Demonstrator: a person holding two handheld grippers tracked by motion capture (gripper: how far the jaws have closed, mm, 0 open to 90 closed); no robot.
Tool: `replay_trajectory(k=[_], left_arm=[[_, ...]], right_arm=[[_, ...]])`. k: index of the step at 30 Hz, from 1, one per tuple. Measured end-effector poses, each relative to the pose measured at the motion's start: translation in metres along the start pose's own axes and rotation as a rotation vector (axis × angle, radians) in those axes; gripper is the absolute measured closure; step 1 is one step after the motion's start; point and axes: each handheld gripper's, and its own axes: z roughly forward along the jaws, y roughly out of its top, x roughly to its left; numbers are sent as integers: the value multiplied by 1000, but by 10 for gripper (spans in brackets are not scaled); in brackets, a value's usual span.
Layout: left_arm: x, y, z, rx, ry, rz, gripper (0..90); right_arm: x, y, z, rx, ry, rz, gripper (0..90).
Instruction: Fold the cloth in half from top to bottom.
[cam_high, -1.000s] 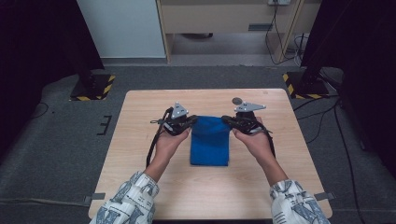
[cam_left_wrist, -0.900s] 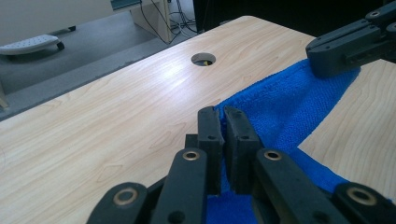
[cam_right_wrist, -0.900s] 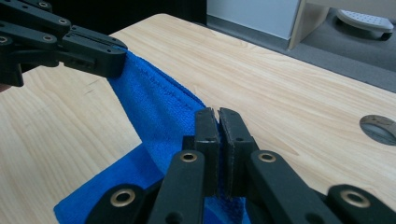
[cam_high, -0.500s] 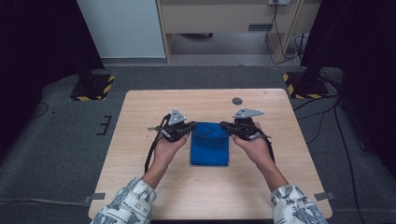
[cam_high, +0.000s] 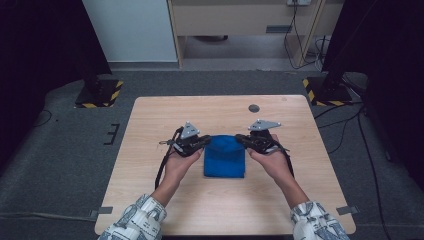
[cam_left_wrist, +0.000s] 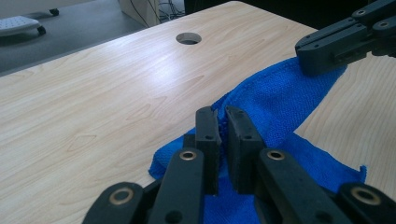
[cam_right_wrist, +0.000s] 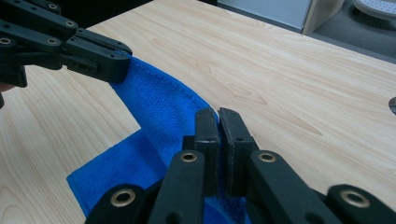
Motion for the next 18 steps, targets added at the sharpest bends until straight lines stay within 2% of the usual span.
replay_trajectory(k=[18], left_arm=[[-7, -20, -1, 13, -8, 25, 825]], right_arm=[[12, -15, 3, 23, 19, -22, 871]])
